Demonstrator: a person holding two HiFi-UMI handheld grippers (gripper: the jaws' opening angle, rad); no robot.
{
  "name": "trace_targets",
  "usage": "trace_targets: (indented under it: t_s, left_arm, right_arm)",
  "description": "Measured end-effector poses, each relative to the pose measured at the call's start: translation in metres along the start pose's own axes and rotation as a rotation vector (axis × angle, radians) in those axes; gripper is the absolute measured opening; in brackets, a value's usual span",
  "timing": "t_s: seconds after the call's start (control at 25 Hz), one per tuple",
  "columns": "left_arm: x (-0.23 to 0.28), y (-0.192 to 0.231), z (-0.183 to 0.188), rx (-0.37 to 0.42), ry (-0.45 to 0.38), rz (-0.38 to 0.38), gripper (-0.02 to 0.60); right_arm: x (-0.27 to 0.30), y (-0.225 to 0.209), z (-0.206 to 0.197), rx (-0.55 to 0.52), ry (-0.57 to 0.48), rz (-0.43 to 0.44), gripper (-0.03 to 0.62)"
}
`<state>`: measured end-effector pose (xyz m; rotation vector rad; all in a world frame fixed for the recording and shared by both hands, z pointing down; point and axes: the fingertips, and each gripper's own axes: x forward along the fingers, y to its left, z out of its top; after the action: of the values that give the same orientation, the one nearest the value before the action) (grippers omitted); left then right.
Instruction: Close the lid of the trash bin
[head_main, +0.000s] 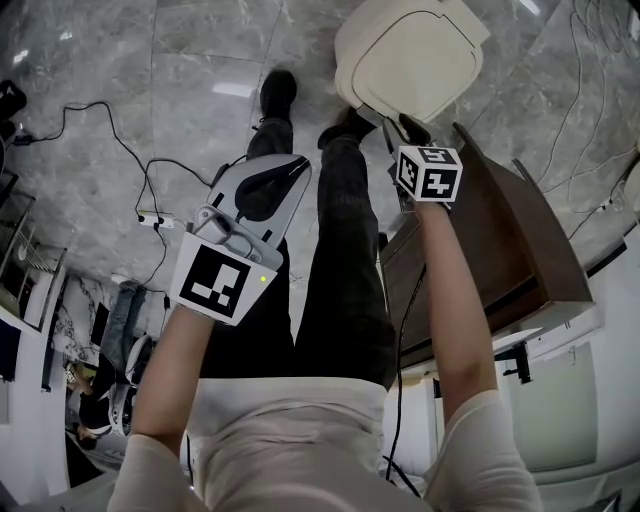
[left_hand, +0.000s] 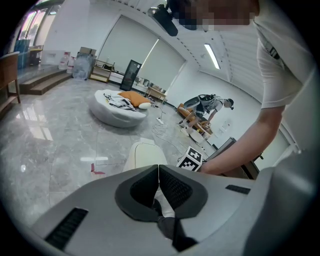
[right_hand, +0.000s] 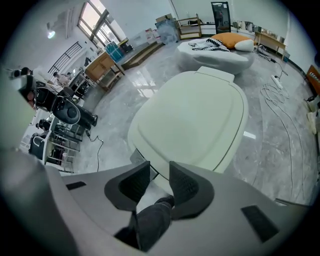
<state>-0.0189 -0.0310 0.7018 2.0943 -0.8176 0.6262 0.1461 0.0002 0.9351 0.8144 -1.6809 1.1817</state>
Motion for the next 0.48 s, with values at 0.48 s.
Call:
trace_targets:
  t_s: [0.48]
  left_arm:
    - [-0.0025,-0.0071,-0.0047,0.007,0.006,-0.006,0.018]
  right_arm:
    - [0.0026,-0.0015,0.0012,0.023,0.009,-0.019,0.104]
